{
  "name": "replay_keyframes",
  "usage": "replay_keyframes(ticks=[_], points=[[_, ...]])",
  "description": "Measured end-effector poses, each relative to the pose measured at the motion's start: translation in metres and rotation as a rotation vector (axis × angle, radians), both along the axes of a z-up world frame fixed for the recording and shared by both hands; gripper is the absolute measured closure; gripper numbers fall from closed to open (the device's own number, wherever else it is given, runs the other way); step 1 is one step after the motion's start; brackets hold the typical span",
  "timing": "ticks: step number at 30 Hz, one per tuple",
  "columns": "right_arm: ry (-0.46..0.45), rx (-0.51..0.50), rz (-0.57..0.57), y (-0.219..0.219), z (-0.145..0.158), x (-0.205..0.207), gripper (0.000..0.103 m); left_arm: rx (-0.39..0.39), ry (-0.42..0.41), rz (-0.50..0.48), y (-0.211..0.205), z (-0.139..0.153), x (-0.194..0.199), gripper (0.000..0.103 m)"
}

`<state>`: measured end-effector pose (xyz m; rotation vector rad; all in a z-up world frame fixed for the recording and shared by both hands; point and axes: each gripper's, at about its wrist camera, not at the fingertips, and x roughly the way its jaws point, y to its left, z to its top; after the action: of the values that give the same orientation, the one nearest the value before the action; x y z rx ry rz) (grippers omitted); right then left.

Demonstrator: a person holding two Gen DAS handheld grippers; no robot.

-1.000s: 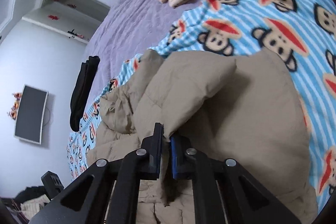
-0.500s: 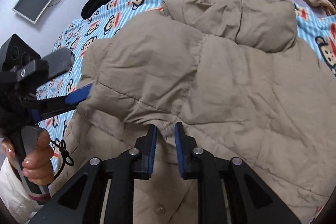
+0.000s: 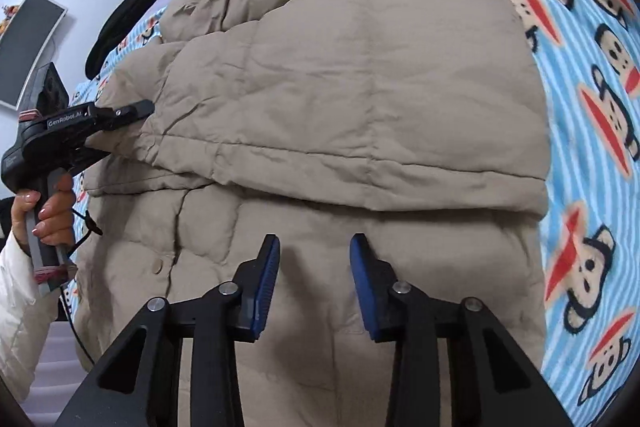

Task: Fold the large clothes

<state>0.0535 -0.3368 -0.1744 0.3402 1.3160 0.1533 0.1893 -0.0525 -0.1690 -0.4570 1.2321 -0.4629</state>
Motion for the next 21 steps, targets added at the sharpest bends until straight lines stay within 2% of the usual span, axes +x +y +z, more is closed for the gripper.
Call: replay_keyframes(ticks=[2, 4, 7, 9, 11, 13, 15, 17, 18, 19, 21], points=[[-0.029, -0.057, -0.017, -0.008, 0.0, 0.007, 0.078, -0.003, -0.067, -0.013, 0.003, 0.023, -0.01, 0.091], [-0.055, -0.161, -0.031, -0.022, 0.002, 0.012, 0.081, 0.007, -0.109, -0.022, 0.011, 0.036, -0.018, 0.091], [-0.131, -0.313, -0.052, -0.039, 0.016, 0.017, 0.081, 0.047, -0.084, -0.038, 0.019, 0.029, -0.022, 0.091], [-0.158, -0.334, -0.077, -0.049, 0.021, 0.019, 0.086, 0.107, -0.051, -0.048, 0.015, 0.01, -0.022, 0.091], [-0.134, -0.335, -0.09, -0.056, 0.013, 0.021, 0.086, 0.176, -0.042, -0.057, 0.009, -0.011, -0.023, 0.091], [-0.094, -0.34, -0.088, -0.059, -0.006, 0.024, 0.087, 0.2, -0.048, -0.054, 0.007, -0.024, -0.026, 0.09], [-0.073, -0.328, -0.09, -0.062, -0.021, 0.024, 0.087, 0.207, -0.055, -0.045, 0.01, -0.024, -0.028, 0.09], [-0.076, -0.319, -0.1, -0.06, -0.026, 0.023, 0.087, 0.246, -0.056, -0.036, 0.015, -0.018, -0.03, 0.083], [-0.075, -0.317, -0.104, -0.061, -0.026, 0.023, 0.087, 0.28, -0.063, -0.025, 0.019, -0.015, -0.033, 0.073], [-0.075, -0.318, -0.104, -0.06, -0.025, 0.023, 0.087, 0.327, -0.077, -0.005, 0.025, -0.01, -0.035, 0.056], [-0.062, -0.312, -0.102, -0.061, -0.021, 0.021, 0.087, 0.427, -0.12, 0.047, 0.04, 0.005, -0.042, 0.036]])
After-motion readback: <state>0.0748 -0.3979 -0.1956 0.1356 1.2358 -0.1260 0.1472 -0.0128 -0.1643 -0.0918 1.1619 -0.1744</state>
